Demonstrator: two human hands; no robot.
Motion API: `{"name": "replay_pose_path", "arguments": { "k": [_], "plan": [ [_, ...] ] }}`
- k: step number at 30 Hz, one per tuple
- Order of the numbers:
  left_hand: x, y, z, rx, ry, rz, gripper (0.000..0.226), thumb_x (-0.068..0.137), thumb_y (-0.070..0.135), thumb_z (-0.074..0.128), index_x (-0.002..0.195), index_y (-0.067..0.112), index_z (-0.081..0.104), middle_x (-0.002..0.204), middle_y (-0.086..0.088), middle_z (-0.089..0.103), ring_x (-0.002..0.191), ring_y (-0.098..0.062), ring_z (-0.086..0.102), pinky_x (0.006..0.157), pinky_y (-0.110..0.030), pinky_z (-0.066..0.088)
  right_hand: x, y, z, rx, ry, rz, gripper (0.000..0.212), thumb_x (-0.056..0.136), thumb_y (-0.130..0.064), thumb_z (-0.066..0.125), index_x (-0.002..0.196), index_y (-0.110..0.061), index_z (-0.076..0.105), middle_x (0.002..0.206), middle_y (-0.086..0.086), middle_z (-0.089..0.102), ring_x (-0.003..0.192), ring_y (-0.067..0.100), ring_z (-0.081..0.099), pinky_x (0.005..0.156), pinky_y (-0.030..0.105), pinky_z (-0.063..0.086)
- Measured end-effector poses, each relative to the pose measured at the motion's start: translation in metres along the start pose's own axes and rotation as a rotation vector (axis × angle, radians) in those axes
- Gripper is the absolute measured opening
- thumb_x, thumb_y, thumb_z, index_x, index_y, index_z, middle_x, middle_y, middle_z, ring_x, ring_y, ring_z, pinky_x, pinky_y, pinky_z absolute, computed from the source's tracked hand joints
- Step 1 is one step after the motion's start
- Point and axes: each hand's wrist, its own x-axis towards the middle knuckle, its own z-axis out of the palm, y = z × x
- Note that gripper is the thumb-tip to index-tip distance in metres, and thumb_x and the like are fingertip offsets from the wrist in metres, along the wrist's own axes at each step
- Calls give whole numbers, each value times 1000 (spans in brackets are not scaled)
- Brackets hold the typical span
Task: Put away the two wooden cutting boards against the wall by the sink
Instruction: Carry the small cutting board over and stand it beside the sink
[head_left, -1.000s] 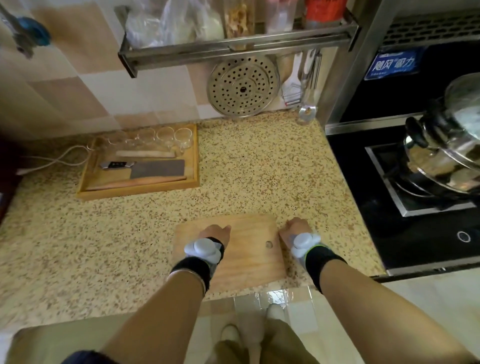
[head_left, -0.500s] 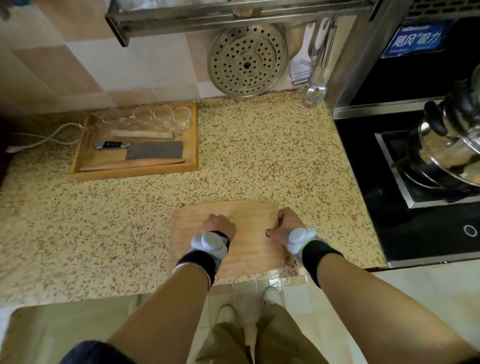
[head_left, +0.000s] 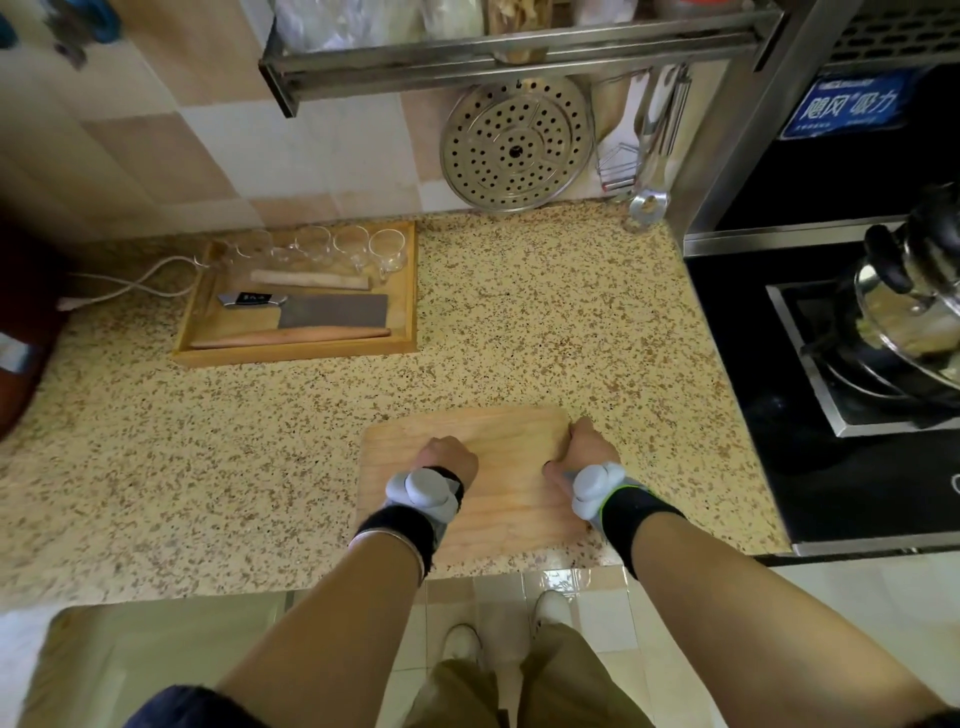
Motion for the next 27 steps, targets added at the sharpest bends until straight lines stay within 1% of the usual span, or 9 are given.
{"name": "replay_pose_path", "arguments": {
  "k": [3, 6, 8, 11, 15, 17, 20, 24, 27],
  "plan": [
    [-5, -3, -9, 32, 13, 35, 36, 94, 19, 43, 121, 2, 60, 127, -17, 61, 111, -30, 58, 93, -37, 45, -5, -10, -10, -4, -11, 23, 56, 82, -26, 65, 126, -3, 39, 114, 13, 63, 94, 29, 61, 67, 32, 49],
    [-14, -1, -21, 74, 6, 82, 35, 95, 16, 39, 120, 1, 60, 121, -16, 63, 88, -21, 51, 79, -33, 44, -10, -23, -21, 76, -19, -16, 47, 77, -30, 63, 117, -8, 50, 109, 8, 65, 83, 25, 62, 56, 25, 42],
    [-25, -2, -34, 100, 14, 105, 32, 94, 12, 36, 110, 1, 61, 108, -13, 64, 83, -22, 53, 71, -30, 43, -17, -33, -28, 204, -30, -57, 43, 75, -27, 61, 114, -9, 55, 108, 9, 67, 88, 26, 65, 59, 25, 42],
    [-33, 2, -48, 70, 48, 118, 23, 91, 15, 39, 97, 8, 60, 94, -8, 59, 81, -24, 55, 68, -27, 43, -21, -49, -37, 282, -39, -140, 39, 72, -27, 59, 105, -7, 61, 104, 12, 68, 77, 26, 60, 65, 28, 42],
    [-50, 2, -68, 41, 116, 129, 26, 89, 19, 41, 102, 9, 61, 93, -8, 59, 81, -26, 55, 68, -28, 43, -37, -72, -47, 243, -44, -338, 23, 72, -29, 60, 89, -14, 65, 99, 13, 69, 80, 30, 62, 68, 29, 41],
    [-61, -4, -77, -2, 147, 135, 30, 88, 21, 43, 108, 9, 63, 101, -10, 65, 85, -28, 59, 71, -29, 47, -57, -94, -52, 235, -62, -385, 9, 67, -26, 62, 64, -24, 53, 74, 1, 60, 70, 25, 55, 62, 22, 40],
    [-71, -10, -86, -72, 163, 117, 33, 87, 25, 45, 113, 13, 62, 112, -11, 66, 98, -29, 62, 80, -32, 51, -77, -124, -56, 287, -132, -412, 32, 51, -13, 55, 46, -22, 25, 40, -8, 27, 42, 14, 22, 47, 16, 18],
    [-83, -31, -107, -188, 228, 123, 33, 88, 29, 46, 113, 15, 63, 115, -10, 66, 102, -29, 62, 88, -34, 51, -102, -162, -51, 381, -280, -386, 13, 56, -10, 56, 50, -14, 46, 40, 3, 42, 36, 19, 36, 46, 18, 34],
    [-89, -55, -123, -291, 249, 135, 34, 90, 32, 47, 113, 15, 65, 118, -10, 65, 104, -29, 61, 89, -33, 47, -118, -189, -39, 401, -360, -409, 18, 67, -15, 55, 49, -13, 52, 37, 2, 50, 30, 17, 46, 42, 17, 43]
  ]
}}
